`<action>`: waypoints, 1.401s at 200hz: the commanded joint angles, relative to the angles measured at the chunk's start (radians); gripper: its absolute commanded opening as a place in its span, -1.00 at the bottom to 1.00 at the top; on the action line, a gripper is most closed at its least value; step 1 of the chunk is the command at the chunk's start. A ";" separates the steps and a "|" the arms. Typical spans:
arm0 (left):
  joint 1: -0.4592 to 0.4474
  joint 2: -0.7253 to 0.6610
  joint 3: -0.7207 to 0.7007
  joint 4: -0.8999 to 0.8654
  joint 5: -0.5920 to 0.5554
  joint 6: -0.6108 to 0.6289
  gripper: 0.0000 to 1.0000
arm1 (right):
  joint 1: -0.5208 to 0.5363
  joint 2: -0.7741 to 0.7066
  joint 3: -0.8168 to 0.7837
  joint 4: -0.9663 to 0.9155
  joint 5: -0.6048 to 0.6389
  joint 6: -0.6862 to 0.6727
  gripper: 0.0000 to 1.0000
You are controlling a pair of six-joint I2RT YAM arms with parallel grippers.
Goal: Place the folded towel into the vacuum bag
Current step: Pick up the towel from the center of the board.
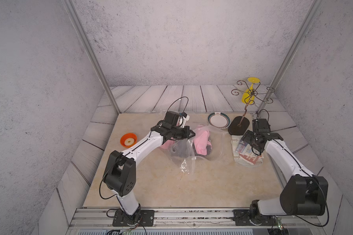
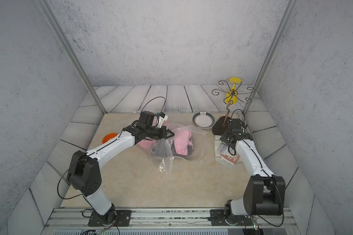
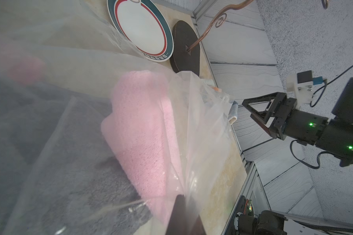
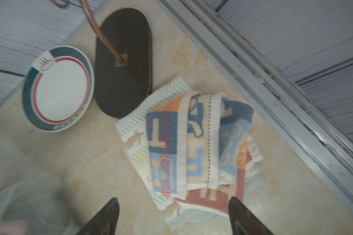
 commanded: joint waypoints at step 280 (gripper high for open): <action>-0.003 0.011 -0.003 0.025 0.045 0.014 -1.00 | -0.137 0.182 -0.136 0.214 -0.104 -0.015 -0.83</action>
